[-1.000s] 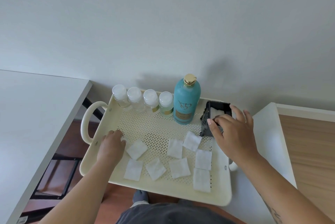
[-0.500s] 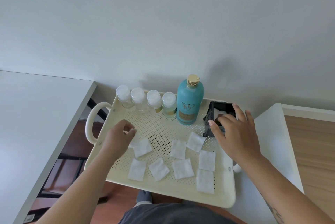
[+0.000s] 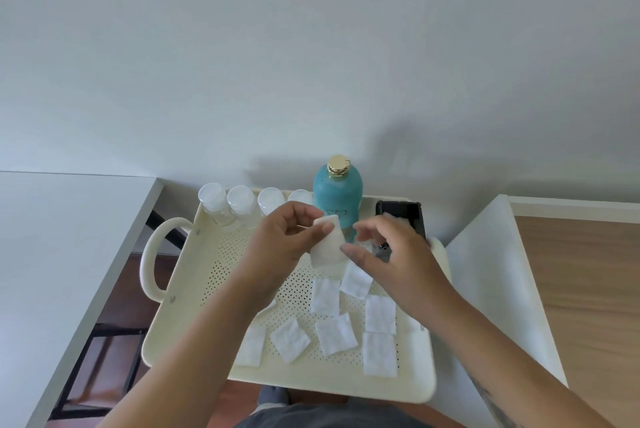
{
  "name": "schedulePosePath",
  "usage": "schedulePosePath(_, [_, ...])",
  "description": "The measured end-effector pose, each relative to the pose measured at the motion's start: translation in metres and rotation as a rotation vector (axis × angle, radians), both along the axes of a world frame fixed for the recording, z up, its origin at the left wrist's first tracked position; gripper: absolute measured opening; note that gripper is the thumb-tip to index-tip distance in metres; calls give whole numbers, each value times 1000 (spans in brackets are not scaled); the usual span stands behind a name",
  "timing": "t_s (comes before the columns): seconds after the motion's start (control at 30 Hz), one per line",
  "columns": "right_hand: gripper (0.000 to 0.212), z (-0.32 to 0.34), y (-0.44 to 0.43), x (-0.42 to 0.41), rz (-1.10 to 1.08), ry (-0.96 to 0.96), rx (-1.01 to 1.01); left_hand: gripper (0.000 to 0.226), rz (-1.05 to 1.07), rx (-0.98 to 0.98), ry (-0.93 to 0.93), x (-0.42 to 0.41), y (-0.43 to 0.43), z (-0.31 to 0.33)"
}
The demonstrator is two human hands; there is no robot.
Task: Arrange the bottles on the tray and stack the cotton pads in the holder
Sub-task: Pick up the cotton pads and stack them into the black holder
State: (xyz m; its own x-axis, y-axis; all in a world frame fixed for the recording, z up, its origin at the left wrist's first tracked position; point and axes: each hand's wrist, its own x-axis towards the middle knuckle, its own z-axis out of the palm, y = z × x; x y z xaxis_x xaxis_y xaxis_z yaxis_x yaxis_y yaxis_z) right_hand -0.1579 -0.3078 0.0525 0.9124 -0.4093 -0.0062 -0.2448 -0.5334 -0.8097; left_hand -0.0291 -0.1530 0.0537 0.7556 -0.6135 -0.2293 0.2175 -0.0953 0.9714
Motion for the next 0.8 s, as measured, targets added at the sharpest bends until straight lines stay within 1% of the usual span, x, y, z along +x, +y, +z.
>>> schedulePosePath(0.03, [32,1,0,1,-24,22,141,30,-20,-15,8,-2,-5,2])
schedulePosePath(0.1, [26,0,-2,2,-49,39,351,35,-50,-22,10,-6,-13,3])
schedulePosePath(0.17, [15,0,-5,1,-56,31,456,36,-68,-10,5,-8,-19,3])
schedulePosePath(0.23, [6,1,-7,-1,-78,10,486,36,-79,10,-8,-8,-21,3])
schedulePosePath(0.3, [3,1,-9,-2,-106,-7,481,38,-82,34,-37,-7,-22,1])
schedulePosePath(0.43, [6,1,-19,-3,-168,-1,379,39,-24,144,-101,2,-15,-12])
schedulePosePath(0.53, [5,-1,-33,-5,-277,4,245,29,49,354,-194,12,1,-34])
schedulePosePath(0.63, [5,-7,-48,-6,-397,3,221,20,84,569,-306,16,26,-62])
schedulePosePath(0.73, [4,-15,-58,-7,-438,42,203,17,57,747,-443,16,50,-86])
schedulePosePath(0.8, [5,-20,-60,-7,-432,66,151,18,27,844,-512,15,63,-98])
